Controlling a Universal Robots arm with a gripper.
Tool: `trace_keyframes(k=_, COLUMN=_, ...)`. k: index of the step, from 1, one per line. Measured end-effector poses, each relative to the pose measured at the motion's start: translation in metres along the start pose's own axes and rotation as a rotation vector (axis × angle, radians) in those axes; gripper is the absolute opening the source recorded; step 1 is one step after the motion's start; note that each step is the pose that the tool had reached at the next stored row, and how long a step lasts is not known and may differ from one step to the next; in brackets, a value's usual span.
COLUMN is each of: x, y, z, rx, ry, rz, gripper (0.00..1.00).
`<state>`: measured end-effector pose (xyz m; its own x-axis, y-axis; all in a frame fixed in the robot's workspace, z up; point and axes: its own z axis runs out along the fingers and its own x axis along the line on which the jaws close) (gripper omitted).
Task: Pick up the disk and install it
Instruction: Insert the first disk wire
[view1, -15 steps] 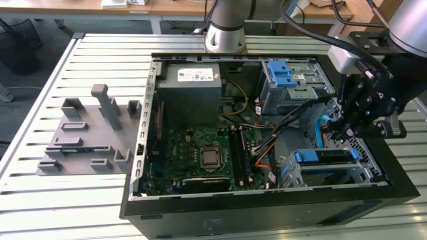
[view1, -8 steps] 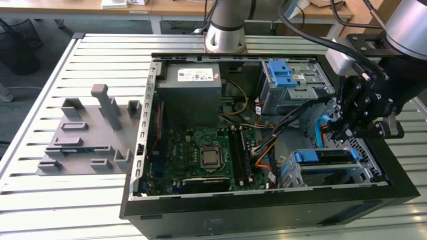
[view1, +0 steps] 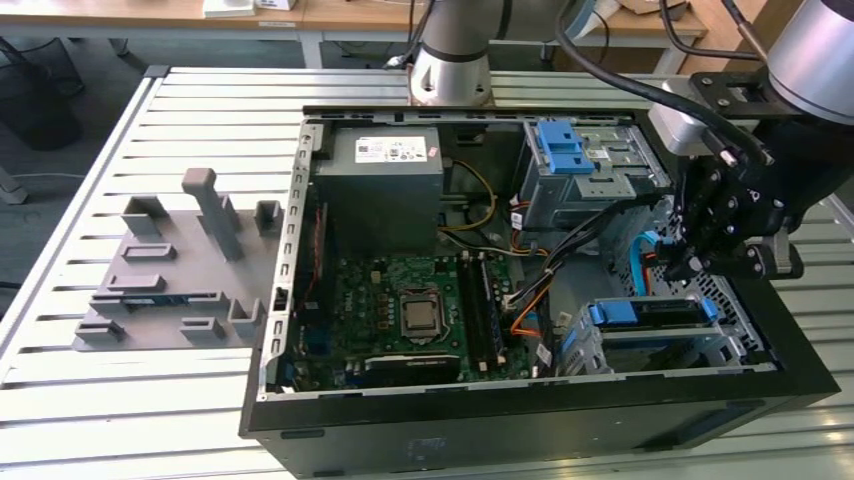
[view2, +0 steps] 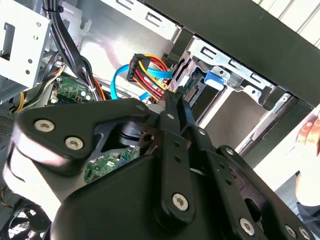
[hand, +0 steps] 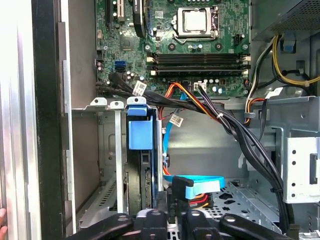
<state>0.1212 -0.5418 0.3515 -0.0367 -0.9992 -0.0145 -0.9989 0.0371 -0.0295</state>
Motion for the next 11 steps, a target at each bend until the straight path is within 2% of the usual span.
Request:
trace_keyframes(k=1, x=0.0, y=0.0, z=0.0, rx=0.0, ry=-0.0001, rz=0.0, gripper=0.17)
trace_keyframes(k=4, x=-0.0001, y=-0.0005, z=0.0002, rx=-0.0012, ry=0.0013, rz=0.0, gripper=0.16)
trace_keyframes(k=8, x=-0.0001, y=-0.0028, z=0.0004, rx=-0.0077, ry=0.0223, rz=0.001, gripper=0.16)
trace_keyframes(k=9, x=-0.0001, y=-0.0037, z=0.0002, rx=-0.0105, ry=0.0253, rz=0.002, gripper=0.16)
trace_keyframes(k=11, x=-0.0001, y=-0.005, z=0.0003, rx=-0.0146, ry=0.0268, rz=0.003, gripper=0.16)
